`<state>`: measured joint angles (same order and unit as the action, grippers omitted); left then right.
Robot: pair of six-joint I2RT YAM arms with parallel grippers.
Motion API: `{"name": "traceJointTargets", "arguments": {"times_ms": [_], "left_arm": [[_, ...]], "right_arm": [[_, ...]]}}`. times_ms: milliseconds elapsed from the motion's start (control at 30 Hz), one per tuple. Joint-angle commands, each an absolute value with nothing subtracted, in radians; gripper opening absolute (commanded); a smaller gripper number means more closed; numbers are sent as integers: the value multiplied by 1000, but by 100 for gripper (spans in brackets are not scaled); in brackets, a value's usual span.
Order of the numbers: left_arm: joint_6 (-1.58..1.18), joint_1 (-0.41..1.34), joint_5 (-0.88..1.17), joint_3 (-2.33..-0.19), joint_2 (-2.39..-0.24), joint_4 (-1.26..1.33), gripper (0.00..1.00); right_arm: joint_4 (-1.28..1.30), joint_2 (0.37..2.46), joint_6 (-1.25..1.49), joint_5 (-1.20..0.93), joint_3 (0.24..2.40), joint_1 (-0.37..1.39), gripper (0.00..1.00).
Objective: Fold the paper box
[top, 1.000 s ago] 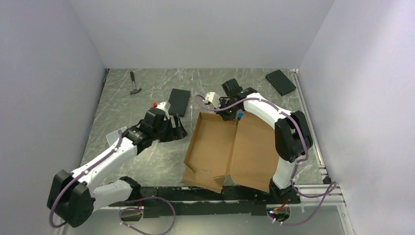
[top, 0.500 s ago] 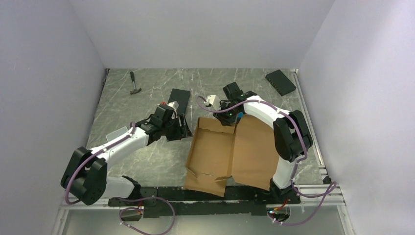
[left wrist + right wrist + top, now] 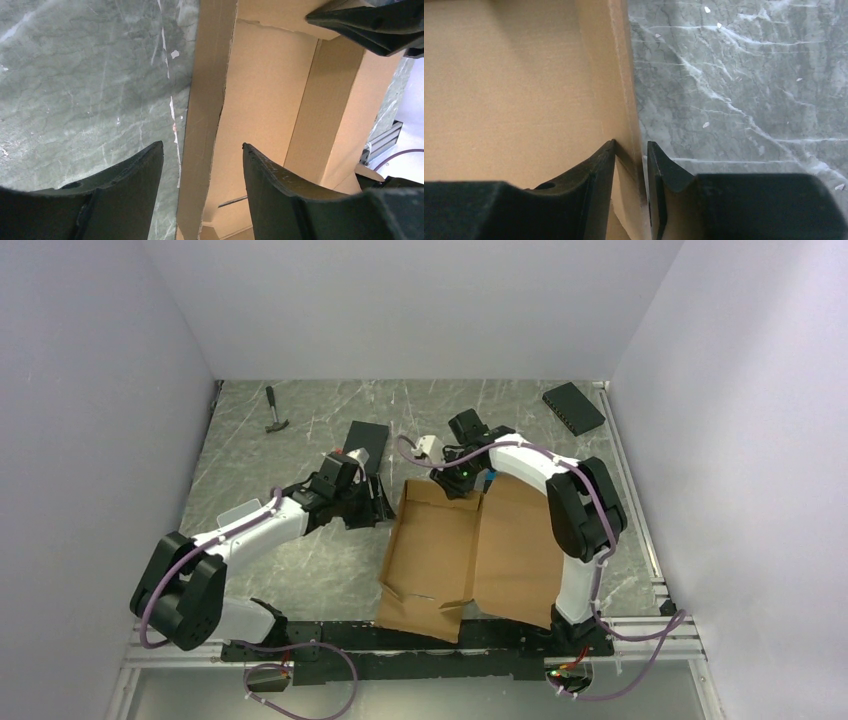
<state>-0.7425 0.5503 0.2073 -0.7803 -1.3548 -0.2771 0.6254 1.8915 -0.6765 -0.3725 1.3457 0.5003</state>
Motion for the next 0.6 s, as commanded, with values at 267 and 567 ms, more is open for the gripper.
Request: {"name": "traceJointTargets", "arguments": {"times_ms": [267, 567], "left_arm": [[-764, 561, 227, -811, -1387, -225, 63], [-719, 561, 175, -846, -1341, -286, 66]], "right_arm": [[280, 1822, -591, -39, 1152, 559, 0], [347, 1820, -565, -160, 1179, 551, 27]]}}
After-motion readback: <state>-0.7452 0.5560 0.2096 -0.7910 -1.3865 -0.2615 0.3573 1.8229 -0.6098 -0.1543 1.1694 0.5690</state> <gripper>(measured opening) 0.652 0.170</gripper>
